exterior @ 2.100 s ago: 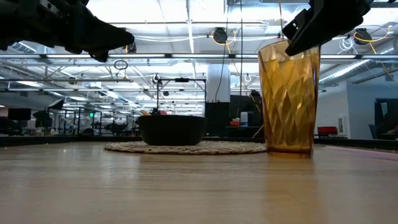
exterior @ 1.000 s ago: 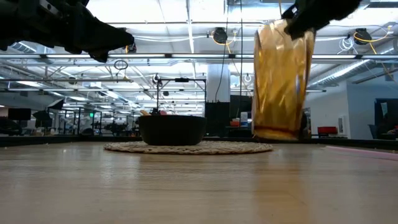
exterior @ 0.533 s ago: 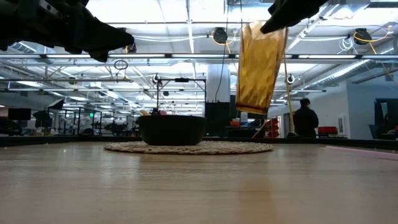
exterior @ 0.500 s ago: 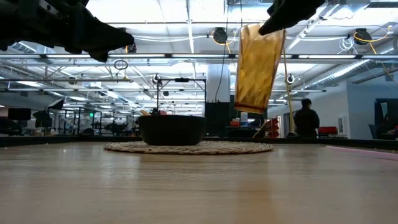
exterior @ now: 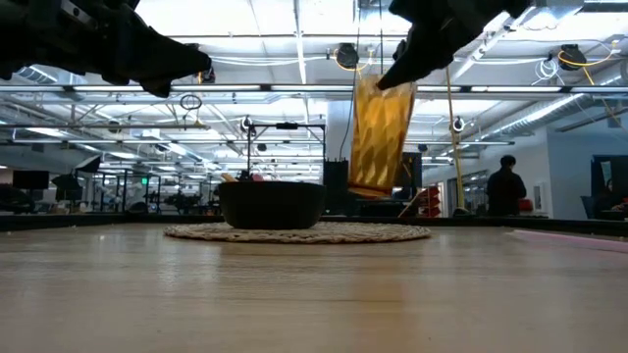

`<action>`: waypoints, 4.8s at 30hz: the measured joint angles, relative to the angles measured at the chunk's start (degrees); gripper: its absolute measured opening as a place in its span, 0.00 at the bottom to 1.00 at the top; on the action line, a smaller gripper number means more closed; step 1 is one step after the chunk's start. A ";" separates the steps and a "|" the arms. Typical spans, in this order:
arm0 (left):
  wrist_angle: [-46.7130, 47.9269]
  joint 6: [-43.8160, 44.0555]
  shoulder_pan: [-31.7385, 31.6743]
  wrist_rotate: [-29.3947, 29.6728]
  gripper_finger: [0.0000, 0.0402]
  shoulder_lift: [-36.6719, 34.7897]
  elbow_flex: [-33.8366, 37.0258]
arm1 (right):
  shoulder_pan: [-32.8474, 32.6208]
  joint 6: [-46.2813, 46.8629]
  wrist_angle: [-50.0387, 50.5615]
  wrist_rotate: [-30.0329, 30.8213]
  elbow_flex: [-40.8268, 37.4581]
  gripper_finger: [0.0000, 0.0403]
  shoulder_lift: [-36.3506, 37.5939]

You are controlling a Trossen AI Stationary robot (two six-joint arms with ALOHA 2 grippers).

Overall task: Pick & Place Utensil
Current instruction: Put the orange cup on the woven mat to the right of the black bowl, then put the pink straw into the orange cup on the woven mat

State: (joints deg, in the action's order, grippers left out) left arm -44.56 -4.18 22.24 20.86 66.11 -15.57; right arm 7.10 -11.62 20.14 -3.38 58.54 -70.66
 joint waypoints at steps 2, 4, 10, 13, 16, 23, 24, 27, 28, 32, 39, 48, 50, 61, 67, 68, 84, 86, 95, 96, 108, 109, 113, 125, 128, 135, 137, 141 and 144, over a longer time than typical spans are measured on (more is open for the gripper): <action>-0.02 -0.02 0.00 -0.09 0.06 0.00 0.00 | 1.65 -0.29 -0.07 -1.39 0.00 0.03 -1.19; 0.11 -0.05 0.00 -0.25 0.06 0.00 0.00 | 3.11 -0.89 -0.86 -2.51 0.00 0.03 -2.58; 0.27 -0.05 0.00 -0.37 0.06 0.00 0.00 | 6.00 -1.17 -0.79 -3.41 0.00 0.03 -5.49; 0.39 -0.24 0.00 -0.37 0.06 0.00 0.00 | 7.20 -1.45 -2.75 -6.46 0.00 0.03 -6.23; 0.72 -0.27 -0.02 -0.37 0.06 0.00 -0.02 | 8.17 -1.95 -2.87 -7.37 0.00 0.03 -6.18; 0.74 -0.37 -0.02 -0.37 0.06 0.00 -0.02 | 9.50 -2.65 -3.49 -7.54 0.00 0.03 -6.20; 0.74 -0.37 -0.02 -0.37 0.06 0.00 -0.01 | 9.72 -2.79 -3.86 -8.08 0.00 0.03 -6.21; 0.72 -0.35 -0.02 -0.37 0.06 0.00 -0.02 | 10.36 -2.82 -6.12 -10.13 0.02 0.03 -7.59; 0.72 -0.35 -0.02 -0.37 0.06 0.00 -0.02 | 10.60 -2.79 -5.86 -10.29 0.02 0.03 -7.99; 0.70 -0.20 -0.02 -0.37 0.06 0.00 -0.02 | 11.36 -2.73 -4.68 -10.22 0.00 0.03 -9.11; 0.78 -0.42 -0.02 -0.35 0.06 0.00 -0.02 | 11.38 -2.64 -3.55 -10.29 0.00 0.03 -9.08; 0.96 -0.46 0.00 -0.35 0.06 0.00 -0.02 | 11.36 -2.15 -3.61 -10.27 0.00 0.03 -9.08; 0.96 -0.48 0.00 -0.35 0.06 0.00 -0.02 | 11.36 -1.98 -3.61 -10.36 0.00 0.05 -9.08; 1.01 -0.59 0.00 -0.35 0.06 0.00 -0.02 | 11.36 -1.97 -4.48 -10.45 0.00 0.18 -9.08; 1.07 -0.57 0.00 -0.35 0.06 0.00 -0.02 | 11.29 -1.97 -5.19 -10.49 0.00 0.23 -9.08; 1.07 -0.57 0.00 -0.35 0.06 0.00 -0.02 | 11.29 -1.97 -5.20 -10.48 0.00 0.24 -9.08; 1.09 -0.86 -0.02 -0.35 0.06 0.00 -0.02 | 10.36 -1.46 -4.69 -13.17 2.28 0.32 -6.71; 1.09 -0.88 -0.02 -0.35 0.06 0.00 -0.02 | 9.54 -1.77 -5.46 -13.20 3.89 0.32 -6.26; 1.61 -1.29 -0.02 -0.35 0.06 0.00 -0.02 | 3.84 -0.55 -2.19 -13.11 5.99 0.32 -1.27; 1.60 -1.29 -0.02 -0.35 0.06 0.00 -0.02 | 2.95 0.06 -0.99 -13.11 5.99 0.32 -0.76; 2.01 -1.58 0.02 -0.35 0.06 0.00 -0.02 | -13.05 17.44 10.84 2.04 4.00 0.32 2.65; 2.01 -1.60 0.02 -0.35 0.06 0.00 -0.02 | -14.46 19.93 11.23 3.53 3.55 0.32 2.61; 2.05 -1.58 0.00 -0.35 0.06 0.00 -0.02 | -19.26 30.01 12.28 8.54 0.45 0.32 2.59; 1.97 -1.57 -0.02 -0.35 0.06 0.00 -0.02 | -27.33 55.56 13.26 11.42 -9.57 0.32 2.59; 1.88 -1.55 -0.02 -0.35 0.06 0.00 -0.02 | -27.90 62.58 14.11 12.70 -11.75 0.32 2.59; 1.84 -1.54 -0.02 -0.35 0.06 0.00 -0.02 | -27.59 77.97 18.50 12.86 -16.03 0.32 2.59; 1.84 -1.53 -0.02 -0.37 0.06 0.00 -0.02 | -27.59 80.55 18.39 13.84 -17.15 0.32 2.57; 1.84 -1.53 -0.02 -0.37 0.06 0.00 -0.02 | -27.59 83.82 18.29 15.59 -18.93 0.32 2.57; 1.86 -1.48 -0.02 -0.37 0.06 0.00 -0.02 | -27.57 84.84 17.67 15.65 -20.22 0.32 2.57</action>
State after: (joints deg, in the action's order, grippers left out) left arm -42.70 -5.66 22.22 20.49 66.11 -15.59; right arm -20.47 73.23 37.81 12.27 38.33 -68.10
